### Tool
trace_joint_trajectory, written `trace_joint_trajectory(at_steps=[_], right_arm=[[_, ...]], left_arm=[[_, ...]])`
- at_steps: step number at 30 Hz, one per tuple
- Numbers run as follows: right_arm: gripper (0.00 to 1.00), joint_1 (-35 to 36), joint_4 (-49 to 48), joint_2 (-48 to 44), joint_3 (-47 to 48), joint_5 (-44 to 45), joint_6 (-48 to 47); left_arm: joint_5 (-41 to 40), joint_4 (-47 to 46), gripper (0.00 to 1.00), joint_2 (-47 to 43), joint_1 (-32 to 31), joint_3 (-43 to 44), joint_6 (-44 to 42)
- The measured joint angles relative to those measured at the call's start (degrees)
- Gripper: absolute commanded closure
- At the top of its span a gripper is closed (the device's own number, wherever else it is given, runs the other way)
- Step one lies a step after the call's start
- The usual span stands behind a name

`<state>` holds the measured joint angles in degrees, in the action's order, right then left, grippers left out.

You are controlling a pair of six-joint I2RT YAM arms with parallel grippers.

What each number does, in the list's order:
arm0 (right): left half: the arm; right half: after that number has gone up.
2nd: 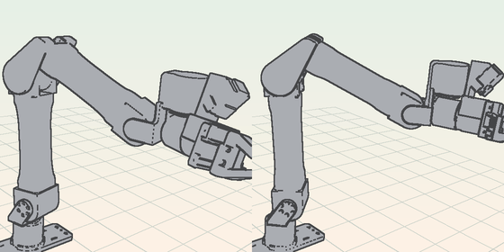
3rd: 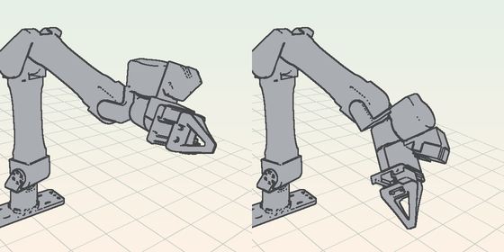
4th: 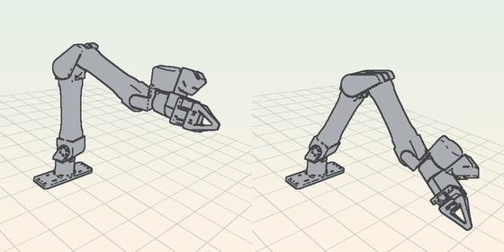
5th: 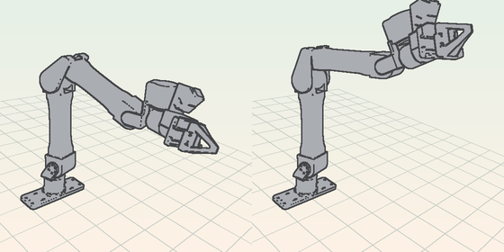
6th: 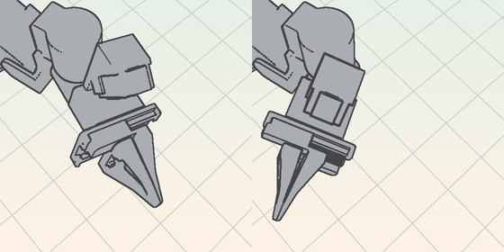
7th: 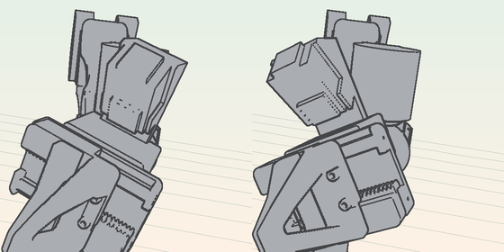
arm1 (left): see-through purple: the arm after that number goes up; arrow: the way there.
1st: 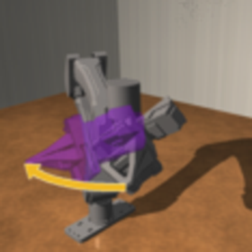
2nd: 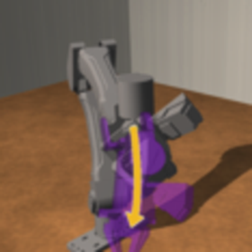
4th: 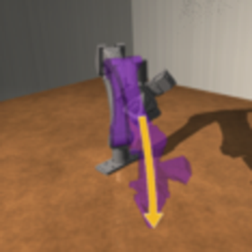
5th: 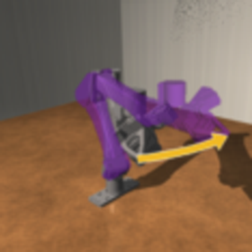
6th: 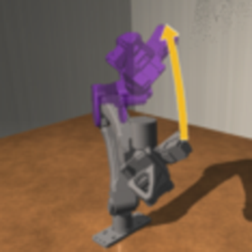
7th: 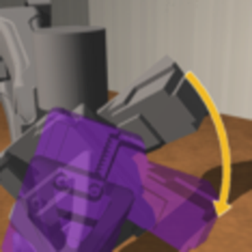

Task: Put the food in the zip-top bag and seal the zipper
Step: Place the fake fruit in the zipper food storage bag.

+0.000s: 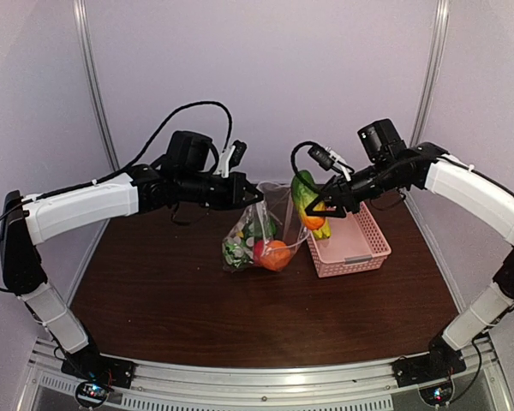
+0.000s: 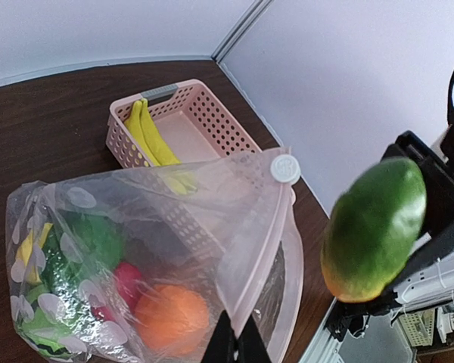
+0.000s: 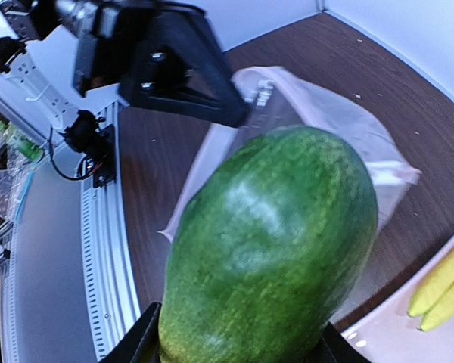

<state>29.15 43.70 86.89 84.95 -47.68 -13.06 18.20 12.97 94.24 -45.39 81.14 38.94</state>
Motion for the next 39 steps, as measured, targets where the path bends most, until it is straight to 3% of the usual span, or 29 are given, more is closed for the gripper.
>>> trace_joint_trajectory(at_steps=[6,15,19,22,27,32,39], right_arm=[[0.63,6.3,-1.4,1.5,1.3,-2.6,0.6],[0.62,7.1,-3.5,6.0,2.1,2.8,2.3],[0.52,7.2,-6.9,7.1,1.8,6.1,3.0],[0.36,7.4,-9.9,7.0,1.4,9.2,3.5],[0.29,7.9,-11.8,7.0,1.3,12.2,4.0],[0.29,7.9,-11.6,6.7,1.3,13.5,3.8],[0.41,8.1,-10.0,1.7,1.1,18.1,3.1]], left_arm=[[0.1,-0.1,1.00,0.0,0.0,0.0,0.5],[0.1,-0.1,1.00,-0.1,0.0,0.0,0.6],[0.1,-0.1,1.00,-0.1,0.0,0.0,0.6],[0.1,-0.1,1.00,-0.4,0.0,0.0,0.7],[0.0,0.0,1.00,-1.7,0.0,0.0,0.6],[-0.1,0.0,1.00,-2.2,0.0,0.0,0.6],[-0.1,0.0,1.00,-2.2,0.0,0.0,0.6]])
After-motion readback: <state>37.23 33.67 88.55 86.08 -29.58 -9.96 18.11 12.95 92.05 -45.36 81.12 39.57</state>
